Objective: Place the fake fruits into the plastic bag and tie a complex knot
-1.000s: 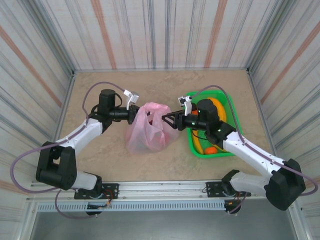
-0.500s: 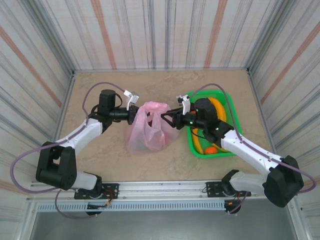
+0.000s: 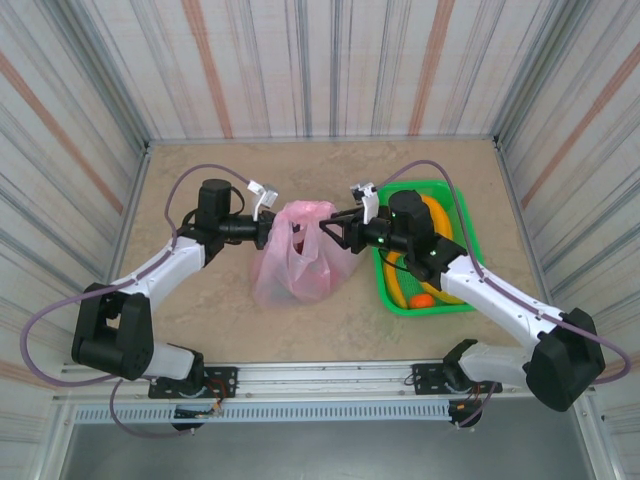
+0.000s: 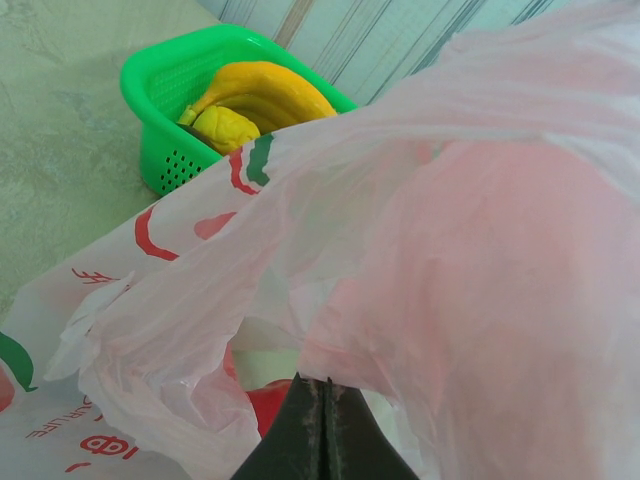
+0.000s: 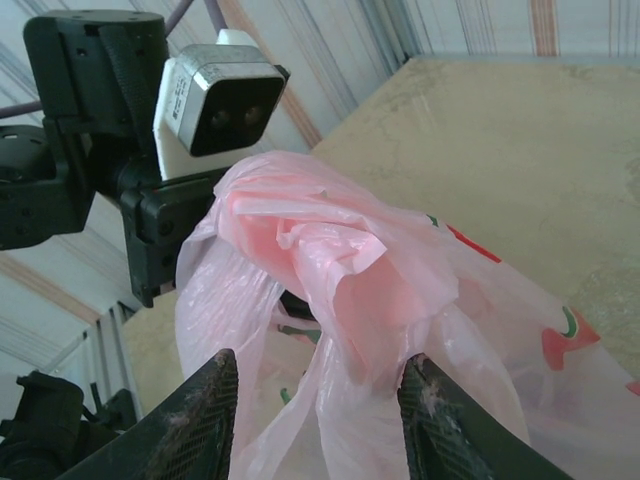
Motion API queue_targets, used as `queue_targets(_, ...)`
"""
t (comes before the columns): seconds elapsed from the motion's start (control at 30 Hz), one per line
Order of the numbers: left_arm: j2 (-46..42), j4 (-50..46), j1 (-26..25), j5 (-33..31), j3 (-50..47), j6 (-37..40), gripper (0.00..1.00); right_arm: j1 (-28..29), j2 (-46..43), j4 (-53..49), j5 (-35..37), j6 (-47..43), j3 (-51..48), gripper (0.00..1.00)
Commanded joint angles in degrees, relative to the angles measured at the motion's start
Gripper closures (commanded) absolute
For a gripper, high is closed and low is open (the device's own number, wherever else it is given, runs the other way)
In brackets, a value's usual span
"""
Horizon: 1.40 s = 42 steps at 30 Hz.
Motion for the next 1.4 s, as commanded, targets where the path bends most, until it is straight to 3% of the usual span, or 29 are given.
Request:
queue_targets(0.0, -1.3, -1.0, -0.2, 1.0, 1.7, 1.4, 1.00, 0.4, 0.3, 0.4, 1.4, -2.7, 2.2, 0.54)
queue_targets(0.4, -1.3, -1.0, -0.3, 0.9, 1.6, 1.4, 1.00, 0.3, -0.5, -4.1, 1.5, -4.9, 4.2, 0.56)
queue_targets(0.53, -1.3, -1.1, -0.3, 0.9, 1.6, 1.4, 1.00, 0.7, 1.1, -2.6, -0.9, -3.9, 4.6, 0.60)
queue_targets(0.87, -1.3, -1.5, -0.3, 0.5, 1.7, 1.7, 1.00, 1.1, 2.0, -3.4, 0.7, -5.5, 6.6, 0.64)
queue_targets(1.1, -1.4, -2.4, -0.4, 0.0, 1.9, 2.4, 1.00, 2.0, 2.9, -3.8, 0.9, -5.2, 7.3, 0.73)
queue_targets(1.37, -3.3, -2.9, -0.1, -3.3, 1.1, 3.0, 1.00, 2.1, 0.9, -8.7, 4.3, -6.8, 7.5, 0.93)
